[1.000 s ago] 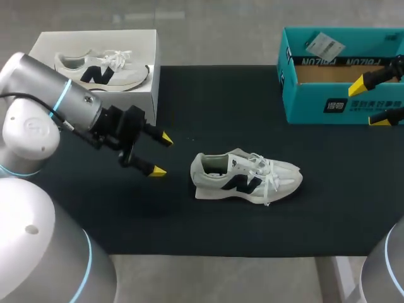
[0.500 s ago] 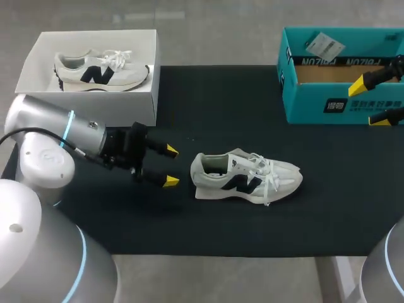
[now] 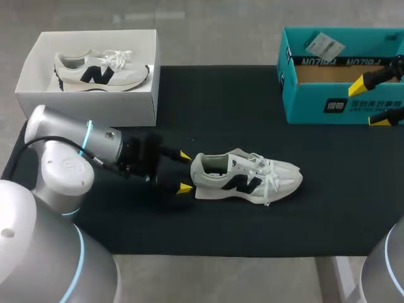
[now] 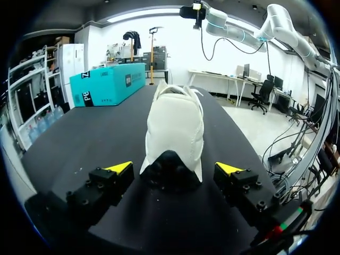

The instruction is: Take the shoe out of the shoebox, open the shoe tongue, remove and reinsert the insole, then place the shoe into the shoebox

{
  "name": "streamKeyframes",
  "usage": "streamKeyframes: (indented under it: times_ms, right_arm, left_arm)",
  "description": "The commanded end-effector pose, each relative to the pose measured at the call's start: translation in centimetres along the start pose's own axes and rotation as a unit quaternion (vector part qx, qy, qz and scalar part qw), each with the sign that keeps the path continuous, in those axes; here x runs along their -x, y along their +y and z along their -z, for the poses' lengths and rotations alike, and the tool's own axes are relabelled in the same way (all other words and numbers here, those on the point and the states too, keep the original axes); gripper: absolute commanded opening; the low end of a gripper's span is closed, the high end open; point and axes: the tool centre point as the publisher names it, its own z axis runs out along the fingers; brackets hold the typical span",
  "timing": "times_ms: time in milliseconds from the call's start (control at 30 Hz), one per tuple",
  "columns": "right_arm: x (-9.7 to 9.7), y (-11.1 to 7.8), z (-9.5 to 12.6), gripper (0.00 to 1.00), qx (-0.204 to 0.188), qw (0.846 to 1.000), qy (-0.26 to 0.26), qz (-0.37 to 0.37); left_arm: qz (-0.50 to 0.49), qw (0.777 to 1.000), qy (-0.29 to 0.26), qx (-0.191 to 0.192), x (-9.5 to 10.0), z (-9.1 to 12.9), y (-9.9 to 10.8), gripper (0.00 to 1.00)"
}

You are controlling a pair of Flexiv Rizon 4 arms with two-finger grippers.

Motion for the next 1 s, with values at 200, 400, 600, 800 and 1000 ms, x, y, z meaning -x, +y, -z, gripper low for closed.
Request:
streamKeyframes:
  times_ms: [200, 400, 600, 800, 1000]
  right_arm:
    - [0.0, -0.1, -0.1, 1.0, 0.001, 1.0, -0.001, 0.0]
    - [0.0, -0.1, -0.1, 1.0, 0.001, 1.0, -0.001, 0.0]
    - [0.0, -0.1, -0.1, 1.0, 0.001, 1.0, -0.001, 0.0]
    - [0.0, -0.1, -0.1, 1.0, 0.001, 1.0, -0.001, 0.0]
    - [0.0, -0.1, -0.1, 1.0, 0.001, 1.0, -0.001, 0.0]
  left_arm:
    - [-0.008, 1.0, 0.029, -0.002, 0.4, -2.1, 0.5, 1.0]
    - [-0.008, 0.999, 0.035, -0.001, 0.3, -3.2, 0.7, 1.0]
    - [-0.009, 0.999, 0.035, -0.003, 0.2, -4.3, 0.5, 1.0]
    - [0.0, 0.999, 0.036, -0.001, 0.6, -5.0, 0.3, 1.0]
    - [-0.002, 0.999, 0.033, 0.006, 1.1, -5.1, 0.5, 0.26]
